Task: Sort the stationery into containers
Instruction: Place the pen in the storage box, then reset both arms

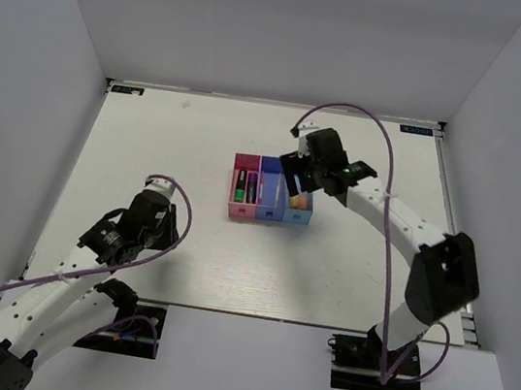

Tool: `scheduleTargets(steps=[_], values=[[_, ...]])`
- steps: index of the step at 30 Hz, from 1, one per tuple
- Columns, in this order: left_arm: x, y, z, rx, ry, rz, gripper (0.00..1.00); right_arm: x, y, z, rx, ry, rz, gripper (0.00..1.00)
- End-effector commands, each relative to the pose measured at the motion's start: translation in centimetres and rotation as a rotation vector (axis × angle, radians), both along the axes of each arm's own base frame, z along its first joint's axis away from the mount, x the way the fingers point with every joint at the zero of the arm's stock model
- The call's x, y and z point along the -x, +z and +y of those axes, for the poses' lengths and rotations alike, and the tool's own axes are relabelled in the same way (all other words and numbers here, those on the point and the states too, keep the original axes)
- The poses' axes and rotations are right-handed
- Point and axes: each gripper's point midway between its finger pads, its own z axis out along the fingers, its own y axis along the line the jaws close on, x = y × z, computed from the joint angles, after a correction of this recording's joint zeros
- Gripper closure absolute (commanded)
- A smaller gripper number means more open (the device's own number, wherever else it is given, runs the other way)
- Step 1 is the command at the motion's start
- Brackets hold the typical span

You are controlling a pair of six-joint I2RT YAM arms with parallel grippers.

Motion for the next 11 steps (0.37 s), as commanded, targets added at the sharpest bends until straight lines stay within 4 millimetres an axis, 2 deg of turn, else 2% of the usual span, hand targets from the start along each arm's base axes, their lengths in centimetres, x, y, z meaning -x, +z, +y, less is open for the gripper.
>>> scheduleTargets(steps=[1,2,3,4,5,6,7,8,9,10,11], values=[[-0.8,0.1,-0.4,0.011,-0.023,-0.006,0.67,1.4,3.8,-2.5,-0.021,0.005,-0.085,0.18],[-1.3,0.9,-0.5,0.035,-0.018,-0.011,0.80,1.8,3.7,-2.9,-0.018,0.008,-0.083,0.16],[-1.4,0.8,-0.8,0.049,-0.031,0.011,0.86,2.7,4.1,-3.9,-0.014,0.004,-0.089,0.14],[-1.4,0.5,-0.8,0.037,-0.039,0.036,0.84,3.4,3.1,-5.0,0.024,0.002,-0.079,0.12],[-1.7,1.0,-0.9,0.055,-0.046,0.043,0.74,4.5,4.3,-5.5,0.015,0.012,-0.100,0.10],[-1.9,1.0,-1.0,0.054,-0.056,0.046,0.55,5.7,3.2,-6.3,0.037,0.015,-0.071,0.10],[-2.1,0.9,-0.9,0.038,-0.071,0.049,0.12,6.6,2.4,-6.7,0.041,0.019,-0.048,0.10],[-2.2,0.8,-0.6,0.027,-0.067,0.048,0.01,7.8,3.0,-7.6,0.016,0.012,-0.078,0.10],[-2.2,0.4,-0.4,0.019,-0.061,0.051,0.01,7.8,3.4,-7.7,-0.003,0.015,-0.116,0.10],[-2.3,0.3,-0.2,0.015,-0.061,0.044,0.01,8.4,2.0,-8.5,0.019,0.005,-0.112,0.10],[-2.2,-0.2,0.0,0.013,-0.051,0.054,0.01,9.0,2.5,-9.1,-0.002,0.005,-0.152,0.10]])
